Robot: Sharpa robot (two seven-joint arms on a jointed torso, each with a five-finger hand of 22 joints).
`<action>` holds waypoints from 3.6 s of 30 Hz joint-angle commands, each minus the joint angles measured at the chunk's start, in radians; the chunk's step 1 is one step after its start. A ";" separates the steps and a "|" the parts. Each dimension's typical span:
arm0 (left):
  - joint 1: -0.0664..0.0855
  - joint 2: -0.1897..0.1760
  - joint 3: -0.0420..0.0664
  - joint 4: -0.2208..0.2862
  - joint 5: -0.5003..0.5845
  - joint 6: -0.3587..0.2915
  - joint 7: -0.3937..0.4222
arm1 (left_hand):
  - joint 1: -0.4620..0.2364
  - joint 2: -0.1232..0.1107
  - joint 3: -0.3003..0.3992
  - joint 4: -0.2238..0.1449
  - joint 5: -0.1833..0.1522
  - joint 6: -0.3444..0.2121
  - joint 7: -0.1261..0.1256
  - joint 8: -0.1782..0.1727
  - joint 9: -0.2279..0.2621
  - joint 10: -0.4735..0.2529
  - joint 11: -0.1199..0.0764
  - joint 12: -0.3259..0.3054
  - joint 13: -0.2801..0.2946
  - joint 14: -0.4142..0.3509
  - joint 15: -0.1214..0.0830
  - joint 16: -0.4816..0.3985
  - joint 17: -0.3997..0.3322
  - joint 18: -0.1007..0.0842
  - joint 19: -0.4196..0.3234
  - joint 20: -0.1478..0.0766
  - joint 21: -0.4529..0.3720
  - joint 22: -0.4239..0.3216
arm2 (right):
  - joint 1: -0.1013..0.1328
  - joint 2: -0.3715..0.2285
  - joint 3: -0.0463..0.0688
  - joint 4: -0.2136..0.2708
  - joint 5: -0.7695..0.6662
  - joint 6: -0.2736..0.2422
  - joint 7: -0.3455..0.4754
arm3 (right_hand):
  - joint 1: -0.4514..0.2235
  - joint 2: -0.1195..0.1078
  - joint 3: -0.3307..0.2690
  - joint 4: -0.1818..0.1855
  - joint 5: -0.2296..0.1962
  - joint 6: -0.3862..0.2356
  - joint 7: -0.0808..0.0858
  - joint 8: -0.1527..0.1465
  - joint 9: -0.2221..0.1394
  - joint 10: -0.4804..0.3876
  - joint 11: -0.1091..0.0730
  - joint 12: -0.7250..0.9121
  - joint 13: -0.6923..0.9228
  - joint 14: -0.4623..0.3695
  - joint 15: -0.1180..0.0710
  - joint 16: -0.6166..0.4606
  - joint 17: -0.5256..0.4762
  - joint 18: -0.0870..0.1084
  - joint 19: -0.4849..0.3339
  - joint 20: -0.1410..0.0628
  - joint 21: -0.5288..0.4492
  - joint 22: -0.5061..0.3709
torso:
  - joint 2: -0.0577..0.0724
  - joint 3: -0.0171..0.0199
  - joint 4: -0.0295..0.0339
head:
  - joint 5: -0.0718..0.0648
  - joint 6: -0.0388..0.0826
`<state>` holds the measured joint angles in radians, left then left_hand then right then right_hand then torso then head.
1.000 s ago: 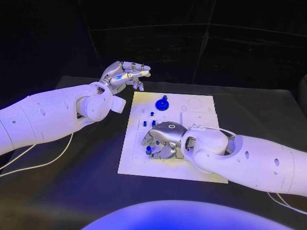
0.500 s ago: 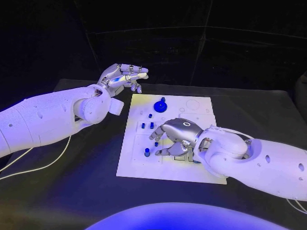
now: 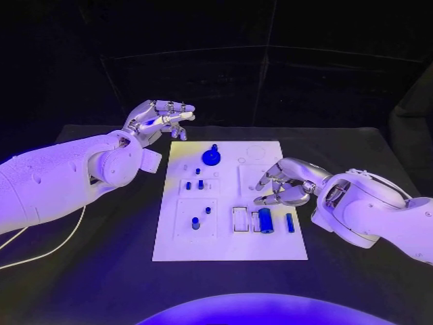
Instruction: Assemble the parts on the task board
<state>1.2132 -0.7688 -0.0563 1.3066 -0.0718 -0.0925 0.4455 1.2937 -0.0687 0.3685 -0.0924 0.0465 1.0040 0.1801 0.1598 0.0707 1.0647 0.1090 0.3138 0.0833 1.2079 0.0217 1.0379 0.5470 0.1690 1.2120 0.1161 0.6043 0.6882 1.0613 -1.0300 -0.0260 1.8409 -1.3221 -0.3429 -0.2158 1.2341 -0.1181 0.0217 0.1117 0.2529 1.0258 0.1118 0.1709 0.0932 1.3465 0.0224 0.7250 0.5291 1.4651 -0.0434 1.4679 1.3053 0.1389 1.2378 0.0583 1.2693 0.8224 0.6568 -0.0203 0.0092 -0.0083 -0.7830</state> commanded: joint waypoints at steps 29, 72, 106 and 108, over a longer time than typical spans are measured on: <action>0.000 -0.007 -0.003 0.005 0.004 0.019 0.003 | -0.002 0.003 -0.010 0.002 0.002 -0.004 0.001 0.006 -0.001 -0.008 -0.002 0.006 0.002 -0.009 0.000 -0.005 -0.001 0.012 0.001 0.002 -0.007 -0.002 | -0.058 0.042 -0.005 -0.004 -0.056 0.100 -0.326 | -0.008 0.015 -0.191 0.175 -0.014 -0.026 -0.009 0.098 0.032 0.061 -0.001 0.501 0.654 0.075 -0.004 0.044 0.104 -0.014 0.018 0.003 0.017 0.037 | -0.007 -0.0044 -0.0191 | -0.012 -0.004; 0.000 -0.010 -0.004 0.007 0.004 0.031 -0.007 | -0.001 0.003 -0.013 0.001 0.002 -0.005 0.001 0.006 -0.001 -0.010 -0.002 0.008 0.002 -0.010 0.000 -0.005 -0.003 0.013 0.002 0.003 -0.008 -0.003 | -0.093 0.050 -0.005 -0.009 -0.008 0.055 -0.364 | 0.130 0.084 -0.176 0.117 0.367 -0.007 -0.019 0.136 0.047 0.066 -0.014 0.515 0.719 0.077 -0.015 0.047 0.116 -0.014 0.018 -0.007 0.016 0.039 | -0.009 -0.0070 -0.0193 | -0.014 -0.015; 0.000 -0.011 -0.004 0.009 0.004 0.038 -0.012 | -0.001 0.003 -0.013 0.001 0.002 -0.005 0.001 0.006 -0.001 -0.010 -0.002 0.008 0.002 -0.010 0.000 -0.005 -0.003 0.013 0.002 0.003 -0.008 -0.003 | -0.090 0.054 -0.003 0.074 0.099 -0.136 -0.302 | 0.082 0.075 -0.210 0.146 0.280 0.029 -0.031 0.151 0.055 0.086 -0.021 0.529 0.744 0.084 -0.020 0.061 0.153 -0.019 0.034 -0.011 0.028 0.067 | -0.008 -0.0081 -0.0187 | -0.004 -0.014; 0.000 -0.011 -0.004 0.009 0.004 0.038 -0.012 | -0.001 0.003 -0.013 0.001 0.002 -0.005 0.001 0.006 -0.001 -0.010 -0.002 0.008 0.002 -0.010 0.000 -0.005 -0.003 0.013 0.002 0.003 -0.008 -0.003 | -0.090 0.063 -0.003 0.069 0.103 -0.126 -0.306 | 0.079 0.077 -0.211 0.149 0.279 0.031 -0.032 0.151 0.055 0.087 -0.022 0.528 0.744 0.084 -0.021 0.062 0.155 -0.019 0.034 -0.011 0.028 0.067 | -0.008 -0.0083 -0.0188 | -0.003 -0.015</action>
<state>1.2119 -0.7794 -0.0608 1.3137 -0.0717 -0.0674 0.4306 1.2937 -0.0687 0.3605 -0.0925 0.0465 1.0041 0.1802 0.1597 0.0707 1.0612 0.1054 0.3213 0.0835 1.2043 0.0181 1.0379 0.5448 0.1690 1.2121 0.1161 0.6006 0.6869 0.9700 -0.9703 -0.0293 1.9103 -1.2398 -0.4571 -0.5333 1.3239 -0.0453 -0.1845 0.2576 0.5365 1.0454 0.0843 0.3163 0.1466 1.4240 -0.0001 1.2495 1.2721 1.4651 -0.0575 1.5242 1.3079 0.1398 1.2653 0.0445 1.2925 0.8891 0.6481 -0.0288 -0.0090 -0.0121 -0.7967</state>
